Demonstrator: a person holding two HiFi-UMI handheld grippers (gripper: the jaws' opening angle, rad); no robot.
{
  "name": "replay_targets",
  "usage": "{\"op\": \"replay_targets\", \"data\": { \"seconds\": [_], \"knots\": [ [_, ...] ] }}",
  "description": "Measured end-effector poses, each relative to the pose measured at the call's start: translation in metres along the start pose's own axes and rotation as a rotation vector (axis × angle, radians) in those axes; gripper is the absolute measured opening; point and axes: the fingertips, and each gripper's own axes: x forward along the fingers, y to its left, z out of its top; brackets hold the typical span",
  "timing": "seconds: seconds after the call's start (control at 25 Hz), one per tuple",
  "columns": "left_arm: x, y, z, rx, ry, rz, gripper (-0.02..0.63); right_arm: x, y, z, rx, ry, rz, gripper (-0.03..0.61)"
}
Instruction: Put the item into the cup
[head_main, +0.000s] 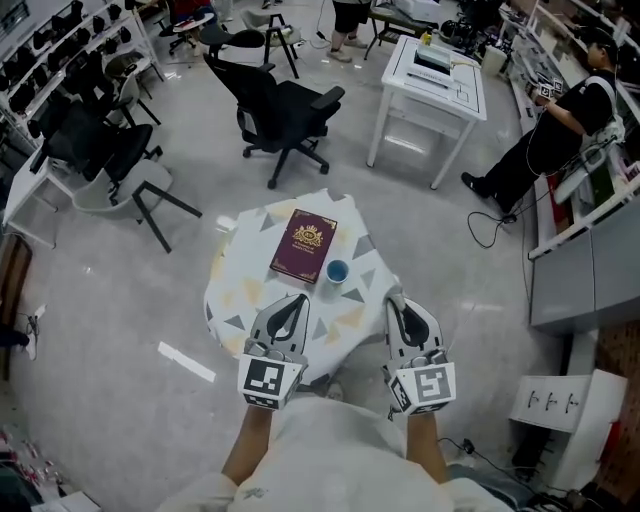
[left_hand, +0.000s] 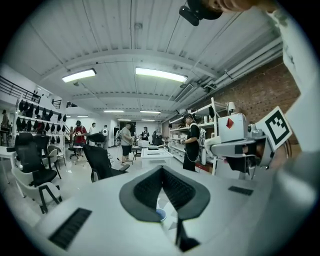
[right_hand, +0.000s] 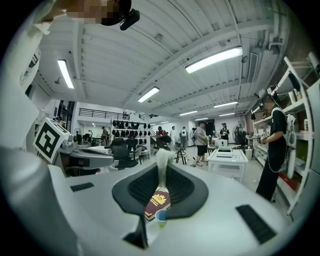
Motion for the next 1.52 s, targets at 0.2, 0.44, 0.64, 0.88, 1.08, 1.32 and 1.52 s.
{"op": "replay_targets", "data": {
  "seconds": [0.2, 0.44, 0.64, 0.88, 1.08, 1.32, 1.52],
  "knots": [
    [0.024, 0.023, -0.010, -0.018, 0.023, -0.030, 0.012, 0.029, 0.000, -0.009, 0.000, 0.036, -0.020, 0.037],
    [0.049, 0.044, -0.020, -0.034, 0.043, -0.077, 0.012, 0.058, -0.002, -0.021, -0.003, 0.091, -0.050, 0.038],
    [0.069, 0.057, -0.029, -0.040, 0.052, -0.110, 0.012, 0.078, -0.005, -0.033, -0.005, 0.130, -0.074, 0.037],
    [0.083, 0.065, -0.041, -0.050, 0.064, -0.132, 0.011, 0.094, -0.008, -0.048, 0.000, 0.161, -0.086, 0.037],
    [0.091, 0.067, -0.053, -0.060, 0.091, -0.138, 0.011, 0.103, -0.010, -0.060, 0.013, 0.183, -0.082, 0.037],
    [0.099, 0.064, -0.071, -0.067, 0.118, -0.126, 0.012, 0.109, -0.013, -0.079, 0.031, 0.205, -0.057, 0.037],
    [0.105, 0.064, -0.084, -0.072, 0.143, -0.095, 0.011, 0.115, -0.016, -0.093, 0.043, 0.231, -0.014, 0.037]
  ]
}}
